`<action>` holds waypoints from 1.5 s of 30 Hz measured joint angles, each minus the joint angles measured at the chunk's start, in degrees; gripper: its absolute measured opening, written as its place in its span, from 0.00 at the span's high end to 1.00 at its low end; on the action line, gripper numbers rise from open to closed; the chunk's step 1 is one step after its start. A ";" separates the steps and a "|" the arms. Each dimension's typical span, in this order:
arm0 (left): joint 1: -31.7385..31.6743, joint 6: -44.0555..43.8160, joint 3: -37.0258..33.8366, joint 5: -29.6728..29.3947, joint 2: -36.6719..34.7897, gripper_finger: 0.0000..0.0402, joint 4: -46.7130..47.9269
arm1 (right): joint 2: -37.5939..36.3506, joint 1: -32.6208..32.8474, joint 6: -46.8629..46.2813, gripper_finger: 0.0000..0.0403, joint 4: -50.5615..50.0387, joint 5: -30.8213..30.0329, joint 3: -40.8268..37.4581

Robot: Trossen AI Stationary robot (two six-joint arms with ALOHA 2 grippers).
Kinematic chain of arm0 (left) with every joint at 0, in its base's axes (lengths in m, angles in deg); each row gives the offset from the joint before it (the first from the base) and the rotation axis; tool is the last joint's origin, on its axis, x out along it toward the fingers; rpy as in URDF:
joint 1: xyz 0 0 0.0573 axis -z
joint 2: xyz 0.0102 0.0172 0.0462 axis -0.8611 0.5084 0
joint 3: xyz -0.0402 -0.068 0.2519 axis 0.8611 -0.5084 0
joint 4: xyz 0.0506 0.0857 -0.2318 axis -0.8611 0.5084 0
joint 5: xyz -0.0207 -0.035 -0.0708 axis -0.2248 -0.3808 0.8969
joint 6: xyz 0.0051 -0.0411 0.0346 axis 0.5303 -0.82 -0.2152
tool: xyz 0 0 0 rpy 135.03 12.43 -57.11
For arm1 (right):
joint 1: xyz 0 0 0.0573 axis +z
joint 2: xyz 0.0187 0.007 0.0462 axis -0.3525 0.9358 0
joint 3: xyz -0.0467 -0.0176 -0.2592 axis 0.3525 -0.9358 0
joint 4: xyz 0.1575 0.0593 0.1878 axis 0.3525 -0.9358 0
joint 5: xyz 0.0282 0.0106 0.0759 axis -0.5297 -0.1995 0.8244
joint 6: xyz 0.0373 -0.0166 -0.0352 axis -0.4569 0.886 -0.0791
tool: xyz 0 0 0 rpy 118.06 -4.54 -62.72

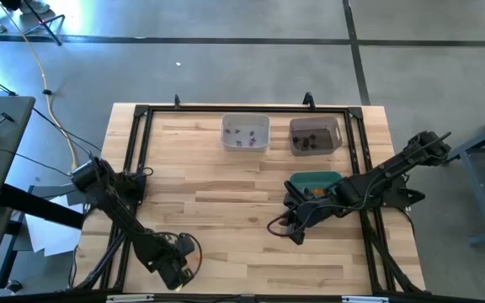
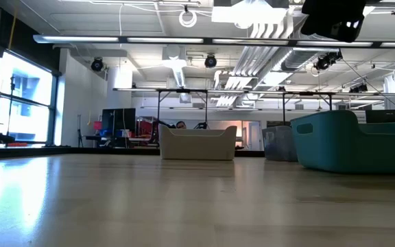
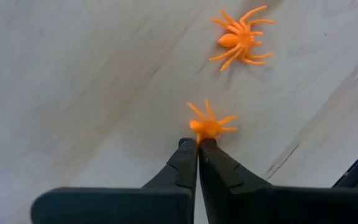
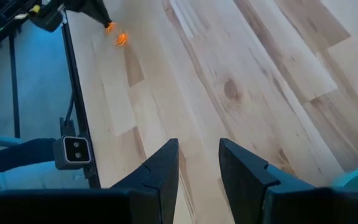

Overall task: Sort Halloween decoration
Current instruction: Put the orange spider toy into the green bin

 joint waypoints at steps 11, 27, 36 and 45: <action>-1.08 6.17 11.01 -7.64 -0.37 1.00 9.67 | 0.00 -0.21 0.43 0.73 0.75 -3.64 -0.02; -6.95 36.28 30.89 -41.61 -0.51 1.00 17.51 | 9.20 -0.21 14.05 0.73 33.19 -6.34 -0.02; -9.83 42.88 32.89 -47.80 -0.55 1.00 17.44 | 12.31 0.01 18.50 0.73 43.54 -4.28 -0.02; -11.49 44.36 32.89 -48.00 -0.55 1.00 15.54 | 12.31 -0.39 20.41 0.73 45.36 -4.30 -0.02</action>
